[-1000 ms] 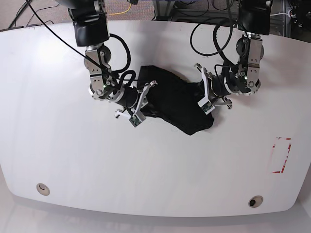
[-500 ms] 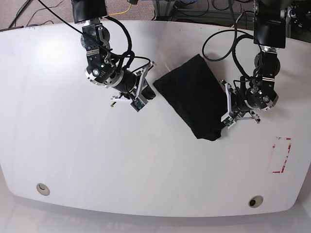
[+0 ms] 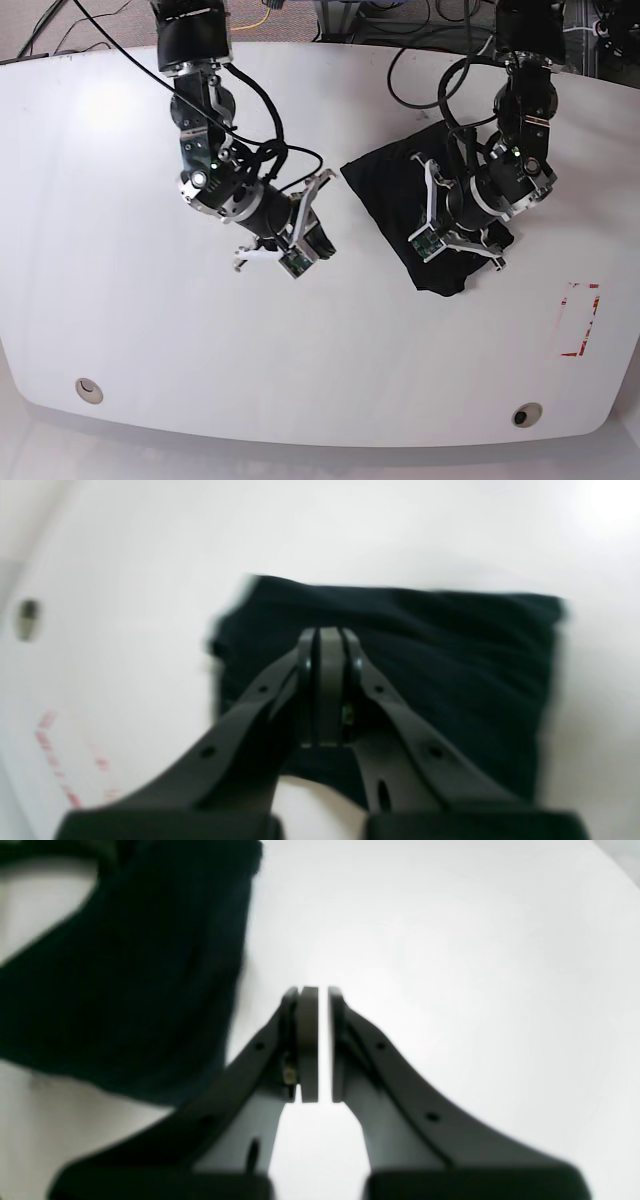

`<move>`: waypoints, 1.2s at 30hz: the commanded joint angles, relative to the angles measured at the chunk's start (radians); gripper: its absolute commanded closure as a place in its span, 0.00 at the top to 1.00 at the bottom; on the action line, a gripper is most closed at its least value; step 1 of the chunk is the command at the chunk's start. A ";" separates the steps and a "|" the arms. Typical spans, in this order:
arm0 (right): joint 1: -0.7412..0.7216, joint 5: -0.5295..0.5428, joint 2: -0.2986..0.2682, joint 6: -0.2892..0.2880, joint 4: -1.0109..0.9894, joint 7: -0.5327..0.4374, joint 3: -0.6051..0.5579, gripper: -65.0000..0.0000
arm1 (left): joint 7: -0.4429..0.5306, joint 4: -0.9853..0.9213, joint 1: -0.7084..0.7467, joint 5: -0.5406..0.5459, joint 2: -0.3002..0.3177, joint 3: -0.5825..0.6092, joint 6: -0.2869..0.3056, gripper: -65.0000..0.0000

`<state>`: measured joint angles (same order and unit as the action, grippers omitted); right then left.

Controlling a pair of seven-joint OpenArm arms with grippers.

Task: Layout the t-shirt on the table in an organized manner, then fold the t-shirt properly
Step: 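Grasp the folded bundle with both grippers and rotate it, then straighten the black bundle with both grippers into a neat rectangle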

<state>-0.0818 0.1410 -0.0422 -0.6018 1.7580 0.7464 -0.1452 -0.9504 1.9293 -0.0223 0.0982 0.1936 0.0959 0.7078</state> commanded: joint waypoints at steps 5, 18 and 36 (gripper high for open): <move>-0.131 0.021 0.052 -0.004 -0.157 -0.038 -0.077 0.05 | 0.014 0.032 0.078 0.002 -0.026 -0.054 -0.010 0.00; -0.244 0.016 0.140 -0.004 -0.471 -0.215 -0.133 0.05 | 0.015 0.025 0.218 0.002 -0.044 -0.238 -0.010 0.00; -0.186 0.021 0.083 -0.004 -0.725 -0.466 -0.135 0.04 | 0.024 -0.330 0.117 0.002 -0.018 -0.236 -0.010 0.00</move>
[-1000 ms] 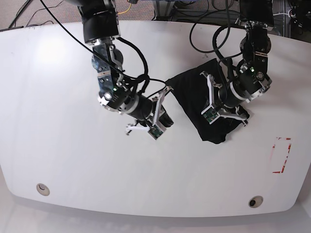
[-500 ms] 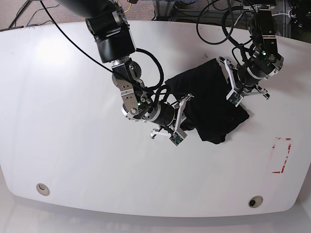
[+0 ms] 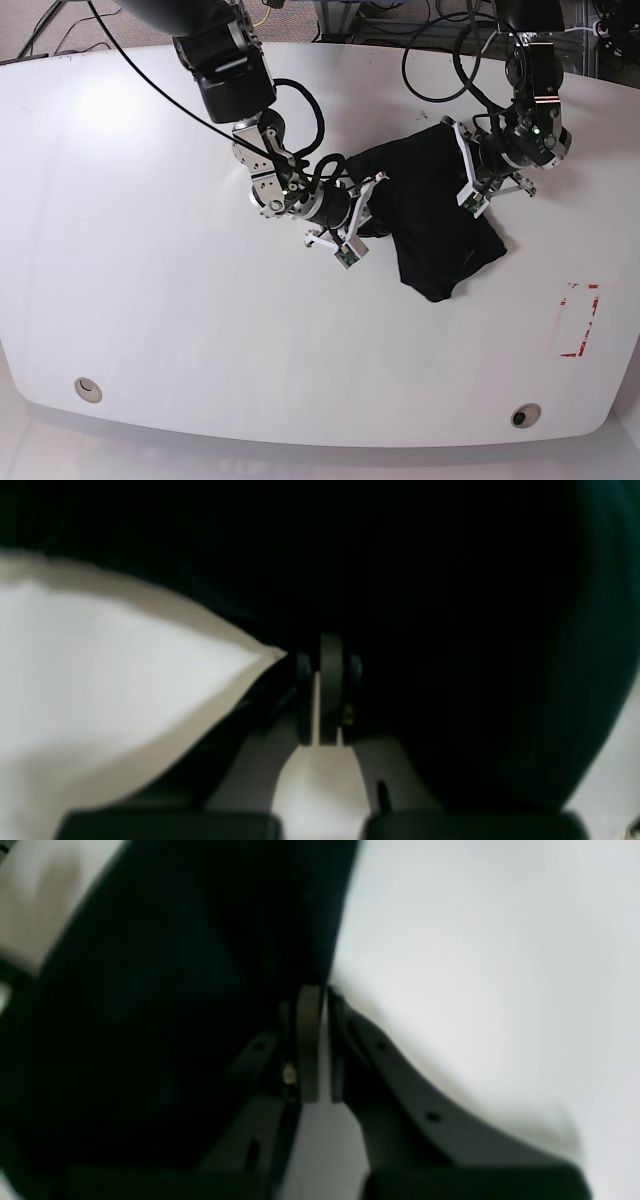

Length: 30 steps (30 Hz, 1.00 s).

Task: Layout the t-shirt on the table in an organized manner, then fold the t-shirt properly
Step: 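Straighten the black bundle with both grippers into a neat rectangle, then grasp the folded bundle with the left gripper and lift it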

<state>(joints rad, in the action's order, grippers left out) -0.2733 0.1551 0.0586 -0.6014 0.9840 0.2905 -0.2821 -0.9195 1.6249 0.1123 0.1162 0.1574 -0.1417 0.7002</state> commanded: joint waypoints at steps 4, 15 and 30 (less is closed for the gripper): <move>0.070 0.001 -0.026 0.002 0.145 0.029 0.002 0.04 | 0.030 -0.053 -0.035 -0.016 0.049 0.003 -0.002 0.00; 0.147 0.002 -0.039 0.005 0.373 0.166 0.005 0.04 | 0.070 -0.002 -0.033 -0.014 0.100 0.001 -0.002 0.00; 0.216 0.001 -0.127 -0.001 0.778 0.286 0.105 0.04 | 0.072 0.303 -0.095 -0.016 0.106 -0.023 -0.002 0.00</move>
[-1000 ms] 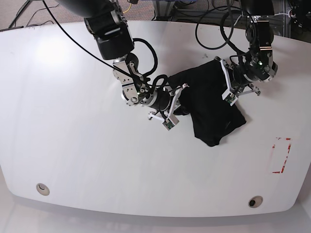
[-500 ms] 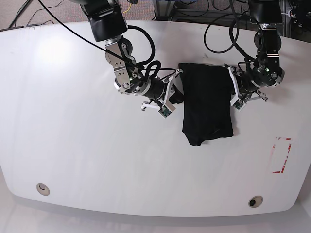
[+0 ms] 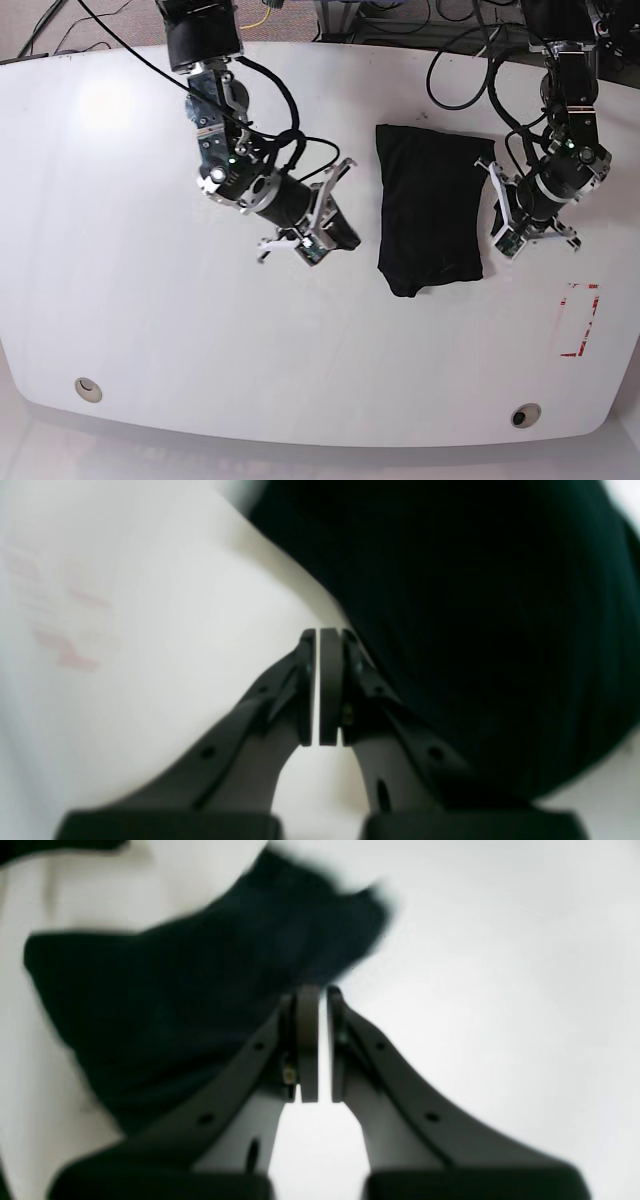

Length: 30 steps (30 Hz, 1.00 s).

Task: Layout the t-shirt on the table in an organized manner, then fold the t-shirt properly
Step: 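Grasp the folded bundle with the left gripper and lift it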

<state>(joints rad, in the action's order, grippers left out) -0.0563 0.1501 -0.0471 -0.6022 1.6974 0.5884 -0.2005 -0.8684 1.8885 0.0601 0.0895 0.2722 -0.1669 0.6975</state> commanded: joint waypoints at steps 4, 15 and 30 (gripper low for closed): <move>0.023 0.007 -0.086 -0.002 0.135 -0.012 0.072 0.04 | 0.024 0.039 -0.115 0.010 -0.055 0.002 0.001 0.00; 0.098 0.013 -0.168 -0.005 0.171 -0.015 0.209 0.04 | 0.056 -0.059 -0.223 -0.070 -0.146 0.158 -0.131 0.00; 0.157 0.009 -0.136 -0.072 0.181 -0.015 0.301 0.04 | 0.341 -0.468 -0.205 -0.231 -0.250 0.272 -0.192 0.00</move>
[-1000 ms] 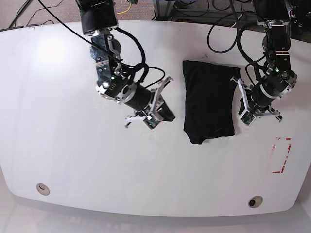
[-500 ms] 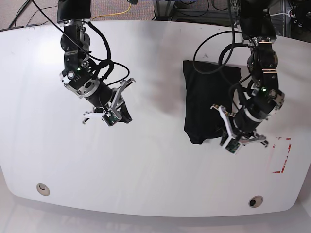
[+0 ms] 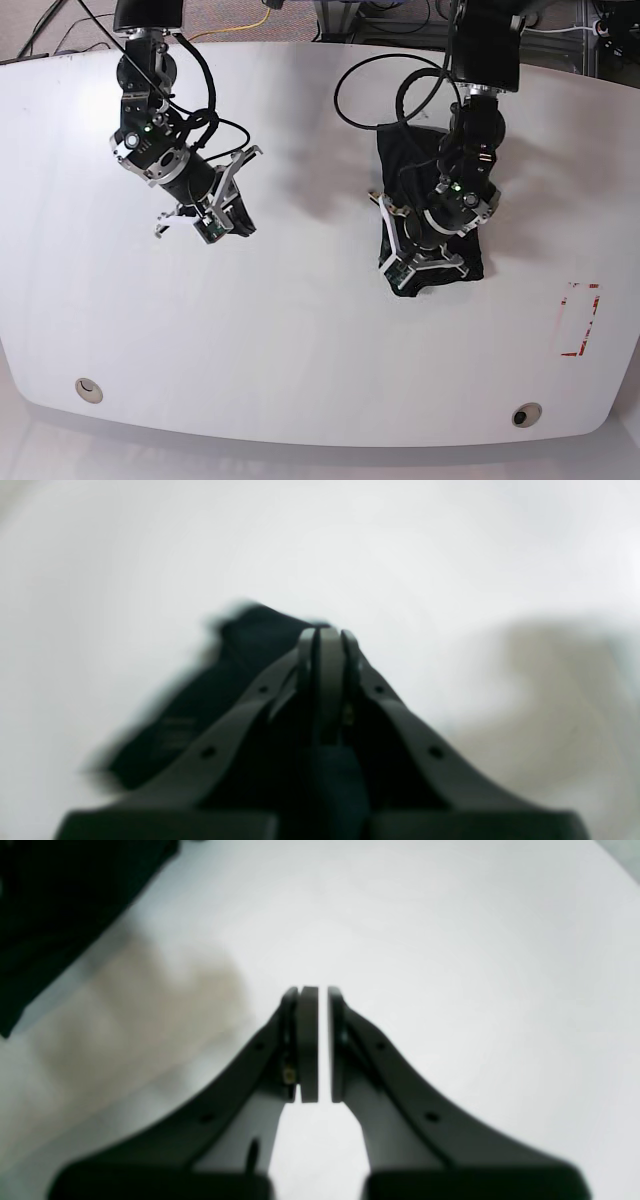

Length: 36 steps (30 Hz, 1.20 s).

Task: Layout the t-shirt on the table in an organized manner, then fold the t-shirt properly
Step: 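Grasp the folded bundle with the left gripper and lift it, then carry the bundle with the left gripper off the table edge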

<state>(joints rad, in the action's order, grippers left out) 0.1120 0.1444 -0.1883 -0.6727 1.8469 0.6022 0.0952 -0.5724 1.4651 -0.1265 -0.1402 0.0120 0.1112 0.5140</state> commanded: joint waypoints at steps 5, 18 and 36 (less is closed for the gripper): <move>0.018 0.017 0.010 -0.002 0.053 -0.028 0.038 0.04 | 0.130 -0.165 -0.008 0.000 0.044 -0.029 -0.008 0.00; 0.065 0.017 0.005 -0.003 0.087 -0.024 0.097 0.04 | 0.139 -0.129 0.106 0.003 0.184 -0.221 0.056 0.00; 0.116 0.017 0.010 -0.003 0.127 -0.024 0.097 0.04 | 0.137 -0.100 0.104 0.004 0.389 -0.471 0.184 0.00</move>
<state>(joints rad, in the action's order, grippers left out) 0.2359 0.1459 -0.1738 -0.6777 1.9511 0.6056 0.1902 -0.4576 1.3361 0.0082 -0.1547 0.3908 -0.3462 0.6991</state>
